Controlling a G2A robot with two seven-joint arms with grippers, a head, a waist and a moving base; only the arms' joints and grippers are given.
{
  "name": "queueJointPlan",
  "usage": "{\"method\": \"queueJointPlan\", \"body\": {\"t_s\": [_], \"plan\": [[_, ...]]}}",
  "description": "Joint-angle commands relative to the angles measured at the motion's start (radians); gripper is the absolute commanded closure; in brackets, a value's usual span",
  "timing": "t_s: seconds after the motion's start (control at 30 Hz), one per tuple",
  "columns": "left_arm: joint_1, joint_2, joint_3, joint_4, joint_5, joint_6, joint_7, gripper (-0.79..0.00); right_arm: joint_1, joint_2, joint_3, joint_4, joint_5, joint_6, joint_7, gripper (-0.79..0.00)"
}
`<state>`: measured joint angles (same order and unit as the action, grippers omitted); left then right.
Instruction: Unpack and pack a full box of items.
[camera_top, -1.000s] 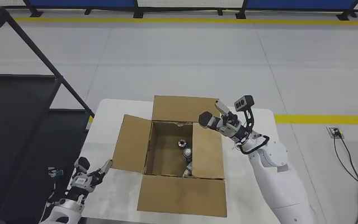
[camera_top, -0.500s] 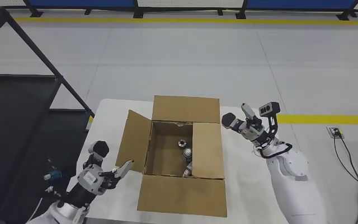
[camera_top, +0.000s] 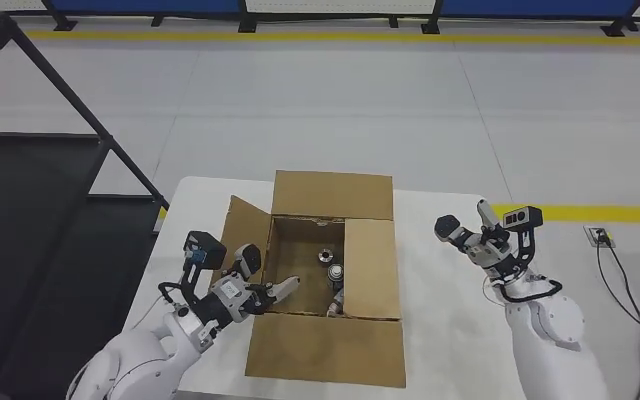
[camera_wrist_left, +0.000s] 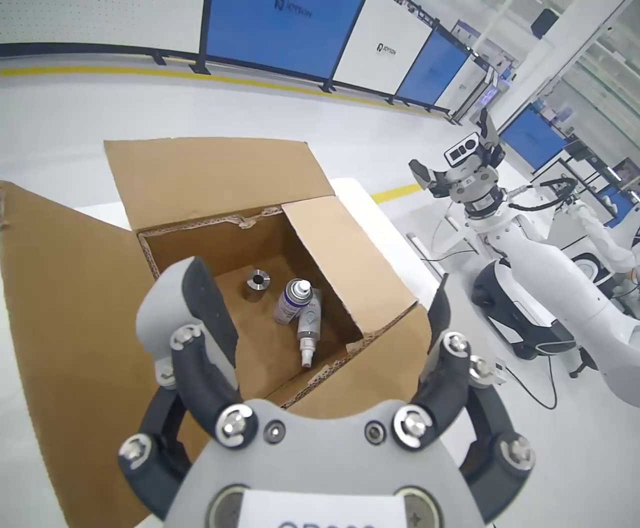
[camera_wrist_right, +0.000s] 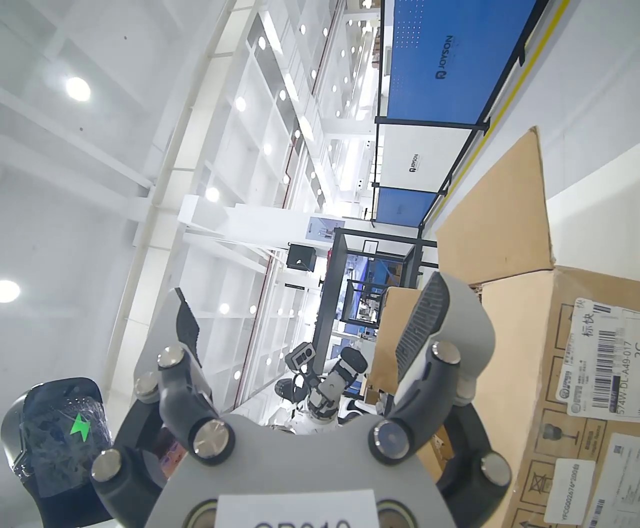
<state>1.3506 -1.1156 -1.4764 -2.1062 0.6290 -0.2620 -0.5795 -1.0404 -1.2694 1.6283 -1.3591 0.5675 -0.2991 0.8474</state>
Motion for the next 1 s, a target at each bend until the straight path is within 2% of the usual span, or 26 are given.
{"method": "queueJointPlan", "body": {"t_s": [0.0, 0.07, 0.13, 0.33, 0.57, 0.8, 0.97], "plan": [[-0.001, 0.0, 0.0, 0.0, 0.0, 0.0, -0.001, -0.785, 0.0, 0.0, 0.0, 0.0, 0.0, 0.0, 0.0, -0.785], [-0.001, -0.004, 0.014, 0.032, -0.088, 0.011, 0.004, -0.785, -0.002, 0.0, -0.004, -0.014, 0.009, 0.009, 0.001, -0.785], [-0.042, -0.007, 0.047, 0.084, -0.186, 0.009, -0.03, -0.785, 0.002, 0.001, 0.004, -0.031, 0.041, 0.001, 0.004, -0.785], [-0.26, -0.032, 0.24, 0.304, -0.352, 0.065, -0.176, -0.785, 0.013, 0.019, 0.052, -0.006, 0.033, 0.019, 0.069, -0.785], [-0.477, -0.083, 0.454, 0.563, -0.441, 0.128, -0.223, -0.785, -0.014, 0.037, 0.125, 0.019, 0.049, 0.004, 0.079, -0.785], [-0.577, -0.121, 0.557, 0.72, -0.516, 0.117, -0.234, -0.785, -0.05, 0.048, 0.16, -0.005, 0.072, 0.003, 0.078, -0.785], [-0.612, -0.142, 0.6, 0.754, -0.513, 0.057, -0.175, -0.785, -0.061, 0.052, 0.167, -0.011, 0.087, -0.002, 0.071, -0.785]]}}
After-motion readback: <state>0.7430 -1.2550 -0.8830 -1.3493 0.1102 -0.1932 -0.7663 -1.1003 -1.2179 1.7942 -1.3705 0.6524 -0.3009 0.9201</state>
